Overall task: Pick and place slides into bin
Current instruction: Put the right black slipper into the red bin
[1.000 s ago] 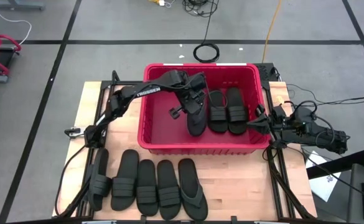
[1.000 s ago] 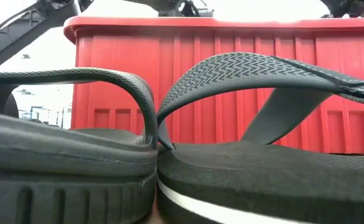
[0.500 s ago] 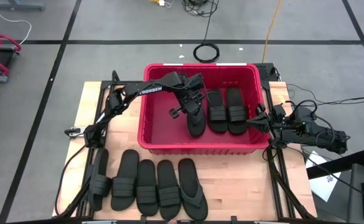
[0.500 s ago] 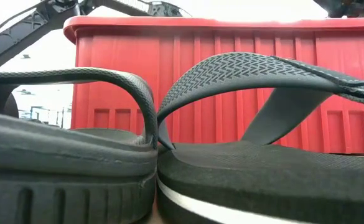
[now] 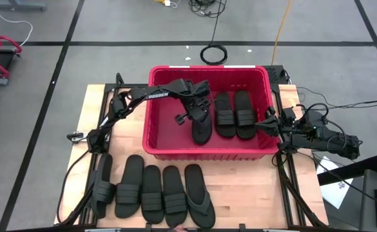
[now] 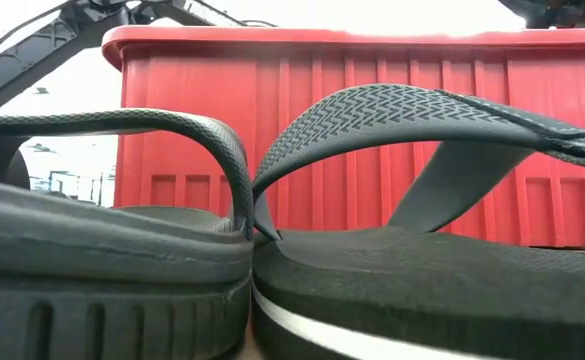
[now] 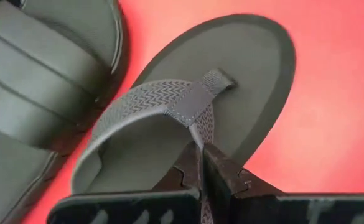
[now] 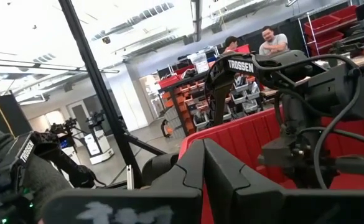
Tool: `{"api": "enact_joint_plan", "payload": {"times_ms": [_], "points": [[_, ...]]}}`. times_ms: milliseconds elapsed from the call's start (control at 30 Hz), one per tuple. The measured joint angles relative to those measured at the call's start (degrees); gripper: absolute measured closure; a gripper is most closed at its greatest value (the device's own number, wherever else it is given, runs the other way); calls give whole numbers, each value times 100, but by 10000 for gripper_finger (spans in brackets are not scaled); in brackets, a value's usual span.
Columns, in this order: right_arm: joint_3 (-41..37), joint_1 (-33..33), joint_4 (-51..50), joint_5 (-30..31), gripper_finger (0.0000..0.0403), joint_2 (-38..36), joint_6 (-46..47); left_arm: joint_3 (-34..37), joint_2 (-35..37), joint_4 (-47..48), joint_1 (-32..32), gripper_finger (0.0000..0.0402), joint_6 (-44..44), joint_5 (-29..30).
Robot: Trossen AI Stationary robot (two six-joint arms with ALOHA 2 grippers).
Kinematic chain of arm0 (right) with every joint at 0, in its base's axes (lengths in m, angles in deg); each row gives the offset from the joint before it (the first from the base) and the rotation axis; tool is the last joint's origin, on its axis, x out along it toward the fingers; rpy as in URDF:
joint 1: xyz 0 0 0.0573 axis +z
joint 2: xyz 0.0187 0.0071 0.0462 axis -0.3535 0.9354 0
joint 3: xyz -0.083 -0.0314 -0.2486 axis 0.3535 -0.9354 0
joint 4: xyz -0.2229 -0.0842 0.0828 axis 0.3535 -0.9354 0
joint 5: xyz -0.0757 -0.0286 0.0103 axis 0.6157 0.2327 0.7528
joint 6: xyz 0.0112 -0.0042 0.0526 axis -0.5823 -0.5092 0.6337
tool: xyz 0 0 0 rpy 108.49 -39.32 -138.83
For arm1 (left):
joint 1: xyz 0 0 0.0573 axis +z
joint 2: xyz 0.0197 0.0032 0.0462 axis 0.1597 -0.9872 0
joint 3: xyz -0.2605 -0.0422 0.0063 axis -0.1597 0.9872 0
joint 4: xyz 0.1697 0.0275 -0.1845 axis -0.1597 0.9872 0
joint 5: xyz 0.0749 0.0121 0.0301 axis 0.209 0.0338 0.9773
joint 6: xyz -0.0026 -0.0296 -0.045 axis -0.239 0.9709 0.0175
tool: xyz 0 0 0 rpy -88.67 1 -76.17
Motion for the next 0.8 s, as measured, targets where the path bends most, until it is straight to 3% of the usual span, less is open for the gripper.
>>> {"api": "enact_joint_plan", "payload": {"times_ms": [100,333,800], "points": [[0,1,0,0,403,2,0,0,-1,-205,-12,401,-51,289],[0,0,0,-17,403,2,72,0,0,-623,-17,370,362,333],[0,2,0,-46,403,0,283,-2,0,-871,-17,245,1437,369]]}}
